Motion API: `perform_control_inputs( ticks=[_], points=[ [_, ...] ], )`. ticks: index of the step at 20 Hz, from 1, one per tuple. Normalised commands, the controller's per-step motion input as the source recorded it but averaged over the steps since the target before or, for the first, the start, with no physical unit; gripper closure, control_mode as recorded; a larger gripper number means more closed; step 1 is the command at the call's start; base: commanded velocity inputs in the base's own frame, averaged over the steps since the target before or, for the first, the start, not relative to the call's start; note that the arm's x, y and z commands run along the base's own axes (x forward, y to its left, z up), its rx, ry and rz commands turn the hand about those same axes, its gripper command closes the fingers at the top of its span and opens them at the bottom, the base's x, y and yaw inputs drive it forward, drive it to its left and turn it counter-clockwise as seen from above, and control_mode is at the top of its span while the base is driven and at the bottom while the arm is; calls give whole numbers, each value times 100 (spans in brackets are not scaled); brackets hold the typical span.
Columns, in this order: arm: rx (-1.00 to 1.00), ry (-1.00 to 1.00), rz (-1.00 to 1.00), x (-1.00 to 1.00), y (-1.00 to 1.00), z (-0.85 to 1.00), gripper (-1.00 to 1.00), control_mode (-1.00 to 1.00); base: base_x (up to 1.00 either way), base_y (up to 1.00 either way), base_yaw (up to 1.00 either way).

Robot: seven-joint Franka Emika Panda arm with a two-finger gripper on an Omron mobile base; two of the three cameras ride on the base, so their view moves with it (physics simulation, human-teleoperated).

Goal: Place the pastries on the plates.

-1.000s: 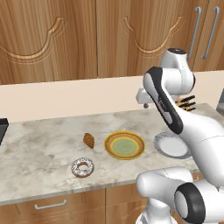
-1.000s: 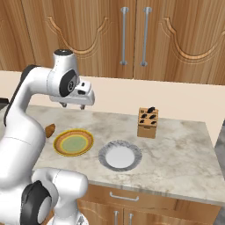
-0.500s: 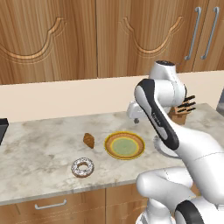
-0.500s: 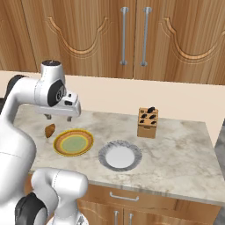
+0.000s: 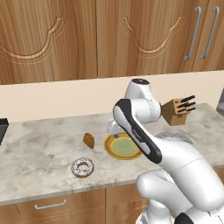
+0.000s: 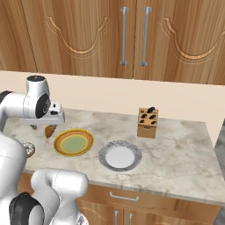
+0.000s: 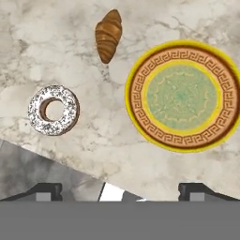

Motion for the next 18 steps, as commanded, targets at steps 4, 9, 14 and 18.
perform_control_inputs(
  ticks=[4,9,14,18],
  points=[
    [12,4,4,53,60,-55,-100,-100,0,0,0],
    [4,0,0,68,57,-17,-100,-100,0,0,0],
    [2,-2,0,58,36,-23,-100,-100,0,0,0],
    [1,-1,0,39,19,-45,-100,-100,0,0,0]
  ],
)
